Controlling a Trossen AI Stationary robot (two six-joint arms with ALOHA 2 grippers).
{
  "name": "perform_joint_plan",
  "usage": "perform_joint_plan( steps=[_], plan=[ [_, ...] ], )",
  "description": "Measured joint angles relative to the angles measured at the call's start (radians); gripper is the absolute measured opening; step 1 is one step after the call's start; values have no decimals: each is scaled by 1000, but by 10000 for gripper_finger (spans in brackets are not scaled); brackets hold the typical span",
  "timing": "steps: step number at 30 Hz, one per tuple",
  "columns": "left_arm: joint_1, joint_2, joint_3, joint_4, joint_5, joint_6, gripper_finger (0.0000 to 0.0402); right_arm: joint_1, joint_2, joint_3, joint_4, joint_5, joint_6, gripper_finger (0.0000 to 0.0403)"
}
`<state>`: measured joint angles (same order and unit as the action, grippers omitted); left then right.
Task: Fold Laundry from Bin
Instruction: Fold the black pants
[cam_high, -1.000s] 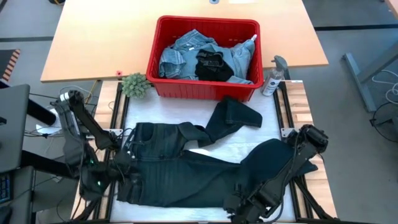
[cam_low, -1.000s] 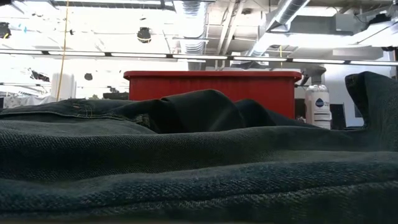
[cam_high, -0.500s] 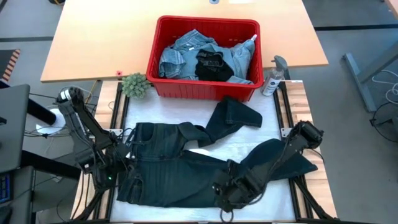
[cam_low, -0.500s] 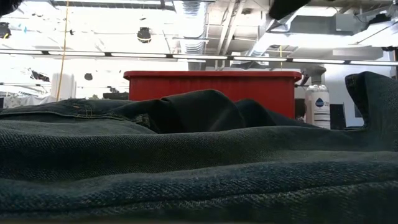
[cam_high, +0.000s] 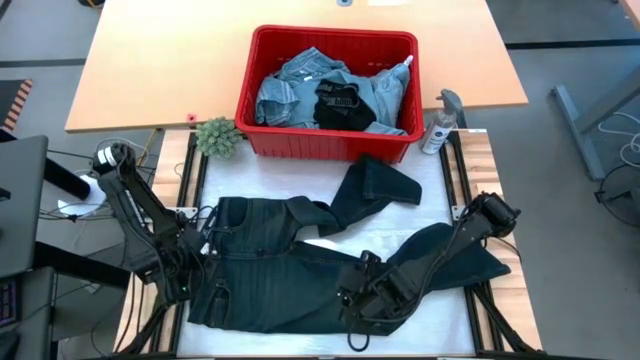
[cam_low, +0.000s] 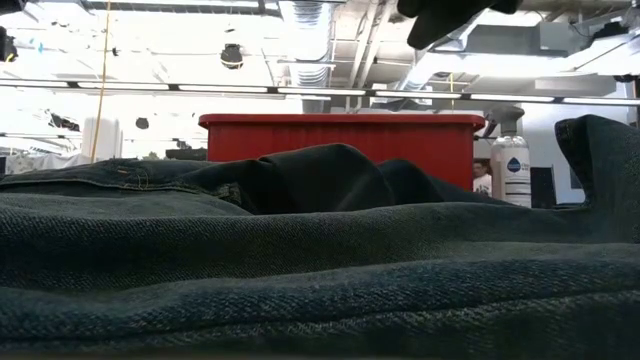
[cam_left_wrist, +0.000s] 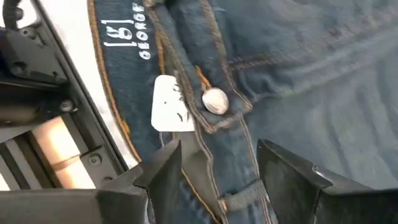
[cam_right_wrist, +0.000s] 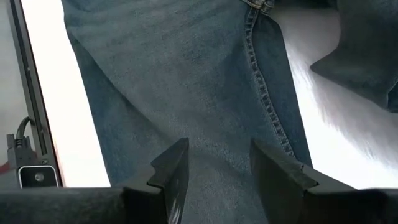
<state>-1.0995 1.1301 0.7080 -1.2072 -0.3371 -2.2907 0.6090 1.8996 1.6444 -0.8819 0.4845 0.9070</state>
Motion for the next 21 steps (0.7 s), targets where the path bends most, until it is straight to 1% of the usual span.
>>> perform_joint_plan(
  steps=[9, 12, 14, 16, 21],
  plan=[
    [-1, -1, -83, 138, -38, 1, 196, -1, 0, 0, 1, 14, -18, 191],
    [-1, -1, -131, 224, -35, 2, 188, -5, 0, 0, 1, 15, -23, 191],
    [-1, 0, -165, 296, -33, 2, 170, -9, 5, 0, 2, 15, -23, 191],
    [-1, 0, -191, 355, -35, 2, 144, -10, 9, 0, 2, 15, -23, 191],
    [0, 0, -192, 366, -47, 15, 60, -9, 36, 0, 21, 15, -20, 190]
  ],
)
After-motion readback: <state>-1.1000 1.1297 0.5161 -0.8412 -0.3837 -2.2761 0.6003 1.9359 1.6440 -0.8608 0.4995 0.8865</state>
